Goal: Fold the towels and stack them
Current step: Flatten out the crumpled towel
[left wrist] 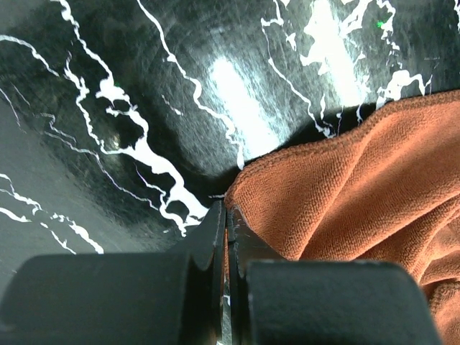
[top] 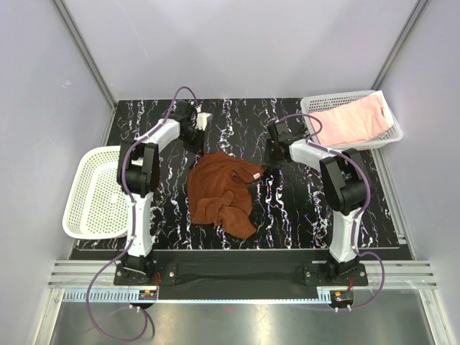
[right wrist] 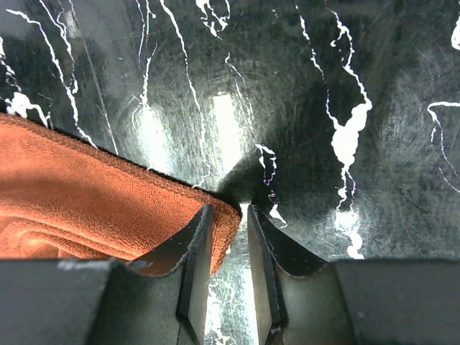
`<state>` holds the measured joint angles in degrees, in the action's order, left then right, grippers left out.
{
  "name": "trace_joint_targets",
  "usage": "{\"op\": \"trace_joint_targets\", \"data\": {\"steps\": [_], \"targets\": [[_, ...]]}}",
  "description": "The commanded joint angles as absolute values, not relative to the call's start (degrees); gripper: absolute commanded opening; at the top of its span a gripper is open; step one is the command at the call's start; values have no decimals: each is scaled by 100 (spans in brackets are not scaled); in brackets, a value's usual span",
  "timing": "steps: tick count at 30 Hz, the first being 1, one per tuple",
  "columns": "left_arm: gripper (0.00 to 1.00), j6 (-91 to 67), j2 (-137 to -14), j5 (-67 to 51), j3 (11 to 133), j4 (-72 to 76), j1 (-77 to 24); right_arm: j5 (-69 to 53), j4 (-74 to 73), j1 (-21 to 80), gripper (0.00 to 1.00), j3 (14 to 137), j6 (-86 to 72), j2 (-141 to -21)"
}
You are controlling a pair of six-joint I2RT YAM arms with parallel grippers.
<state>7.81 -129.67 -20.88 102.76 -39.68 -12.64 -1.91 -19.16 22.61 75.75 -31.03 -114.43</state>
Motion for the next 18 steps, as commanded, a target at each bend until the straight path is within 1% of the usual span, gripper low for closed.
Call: {"op": "trace_joint_targets", "data": {"steps": [1,5,9,13,16,17,18], "targets": [[0,738,-12569,-2004,10099,-3867,-1283,316,-2416,2461,33,7830,-2936,-11716],[0,651,-12270,-1995,9695,-3578,-1266,351,-2584,2557,33,7954,-2962,-11873],[0,554,-12261,-2048,9765,-3656,-1266,334,-2716,2645,32,7989,-2980,-12006],[0,492,-12208,-2048,9747,-3683,-1266,422,-2804,2681,27,7981,-2980,-12102],[0,387,-12164,-2083,9721,-3674,-1274,571,-2848,2681,16,7998,-2944,-12103],[0,335,-12112,-2240,9703,-3656,-1266,650,-2848,2681,9,8033,-2918,-12094],[0,108,-12059,-2407,9677,-3500,-1257,711,-2917,2681,6,8094,-2796,-12102]]}}
